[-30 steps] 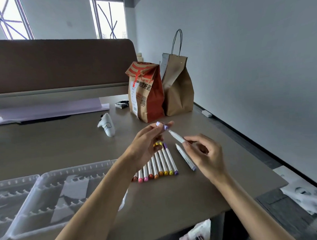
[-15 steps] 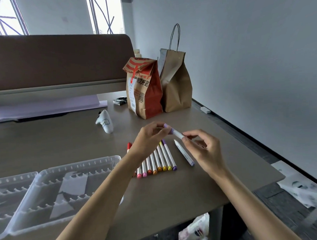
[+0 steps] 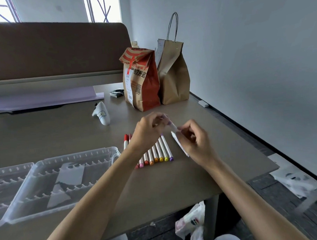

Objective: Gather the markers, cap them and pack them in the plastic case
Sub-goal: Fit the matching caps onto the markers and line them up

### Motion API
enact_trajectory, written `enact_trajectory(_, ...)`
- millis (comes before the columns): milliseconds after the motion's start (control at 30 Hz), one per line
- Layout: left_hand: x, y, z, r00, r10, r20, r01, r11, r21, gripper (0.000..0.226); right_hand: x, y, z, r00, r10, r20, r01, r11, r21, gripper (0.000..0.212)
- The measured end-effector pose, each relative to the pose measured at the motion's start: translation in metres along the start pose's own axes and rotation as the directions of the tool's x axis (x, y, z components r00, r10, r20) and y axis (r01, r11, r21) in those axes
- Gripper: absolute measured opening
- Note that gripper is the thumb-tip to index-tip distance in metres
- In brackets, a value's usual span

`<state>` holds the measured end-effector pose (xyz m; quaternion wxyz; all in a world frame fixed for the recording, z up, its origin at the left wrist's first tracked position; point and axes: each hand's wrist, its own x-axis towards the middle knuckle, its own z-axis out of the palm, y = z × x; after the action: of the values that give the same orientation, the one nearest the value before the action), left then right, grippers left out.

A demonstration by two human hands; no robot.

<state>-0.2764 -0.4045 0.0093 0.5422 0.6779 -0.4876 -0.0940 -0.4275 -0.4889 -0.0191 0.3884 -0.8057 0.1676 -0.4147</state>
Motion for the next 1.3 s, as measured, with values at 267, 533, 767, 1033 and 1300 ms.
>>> enact_trajectory(267,0.001,-0.002,0.003,0.988,-0.150,-0.023,0.149,0.987,-0.053,0.009,0.008,0.015,-0.004,0.986,0.154,-0.064,-0.163,0.972,-0.169,0.015)
enact_trajectory(533,0.004,-0.004,0.011,0.969,-0.241,0.055,0.232,0.963,0.140,0.039,0.012,0.023,0.000,0.947,0.319,0.029,-0.264,0.829,-0.493,0.023)
enact_trajectory(767,0.007,-0.012,0.014,0.945,-0.290,0.153,0.236,0.925,0.297,0.071,0.010,0.016,0.005,0.946,0.323,-0.033,-0.281,0.764,-0.580,0.025)
enact_trajectory(1033,0.010,-0.008,-0.005,0.967,-0.222,0.126,0.158,0.908,0.388,0.044,0.011,0.018,-0.001,0.921,0.390,-0.019,-0.370,0.857,-0.358,0.019)
enact_trajectory(1300,0.043,-0.053,-0.065,0.955,-0.295,-0.020,0.260,0.805,0.533,0.031,0.012,0.011,-0.002,0.938,0.345,-0.041,-0.347,0.936,-0.060,0.021)
